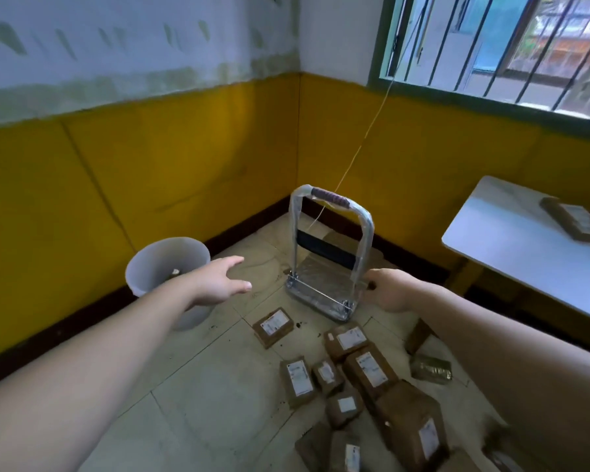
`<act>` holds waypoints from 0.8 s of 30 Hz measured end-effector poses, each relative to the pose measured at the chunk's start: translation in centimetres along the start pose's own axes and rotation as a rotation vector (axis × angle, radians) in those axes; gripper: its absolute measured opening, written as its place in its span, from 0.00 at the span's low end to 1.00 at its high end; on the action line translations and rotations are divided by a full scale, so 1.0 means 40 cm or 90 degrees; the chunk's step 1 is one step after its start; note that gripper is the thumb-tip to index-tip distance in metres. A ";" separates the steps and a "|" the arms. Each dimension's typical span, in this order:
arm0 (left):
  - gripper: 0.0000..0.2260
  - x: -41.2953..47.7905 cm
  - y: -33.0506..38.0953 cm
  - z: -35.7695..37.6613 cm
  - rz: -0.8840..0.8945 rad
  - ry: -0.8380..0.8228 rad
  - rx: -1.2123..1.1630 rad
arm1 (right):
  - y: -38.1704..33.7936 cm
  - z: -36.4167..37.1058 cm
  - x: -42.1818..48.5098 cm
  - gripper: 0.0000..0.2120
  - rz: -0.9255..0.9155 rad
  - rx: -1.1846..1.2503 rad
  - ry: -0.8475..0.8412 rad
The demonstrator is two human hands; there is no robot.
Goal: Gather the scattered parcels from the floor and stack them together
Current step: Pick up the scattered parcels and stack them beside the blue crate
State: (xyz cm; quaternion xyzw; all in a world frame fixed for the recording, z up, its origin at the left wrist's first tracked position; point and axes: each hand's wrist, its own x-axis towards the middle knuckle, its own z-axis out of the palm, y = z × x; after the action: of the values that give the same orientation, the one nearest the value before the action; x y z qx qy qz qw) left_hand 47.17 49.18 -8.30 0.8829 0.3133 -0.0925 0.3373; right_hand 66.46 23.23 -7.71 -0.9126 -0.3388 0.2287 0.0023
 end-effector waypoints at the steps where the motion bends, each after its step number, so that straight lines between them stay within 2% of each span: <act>1: 0.32 0.027 -0.022 -0.022 0.007 -0.011 -0.002 | -0.031 0.013 0.026 0.20 0.009 0.001 0.001; 4: 0.32 0.094 -0.094 -0.086 0.012 -0.052 0.007 | -0.128 0.061 0.096 0.16 0.050 0.011 -0.004; 9: 0.31 0.218 -0.177 -0.172 0.014 -0.101 0.040 | -0.249 0.168 0.170 0.26 0.074 0.054 -0.015; 14: 0.30 0.361 -0.191 -0.184 0.020 -0.135 0.067 | -0.258 0.232 0.257 0.26 0.127 0.067 -0.033; 19: 0.30 0.496 -0.207 -0.192 0.006 -0.156 0.061 | -0.258 0.238 0.438 0.27 0.195 0.135 -0.021; 24: 0.31 0.617 -0.244 -0.214 -0.018 -0.185 0.110 | -0.330 0.237 0.610 0.29 0.197 0.185 -0.049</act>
State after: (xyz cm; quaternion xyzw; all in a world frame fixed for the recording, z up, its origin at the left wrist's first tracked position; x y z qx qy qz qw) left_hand 60.15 72.49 -16.33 0.8815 0.2645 -0.2507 0.3003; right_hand 70.59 47.09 -24.23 -0.9343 -0.1582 0.3077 0.0858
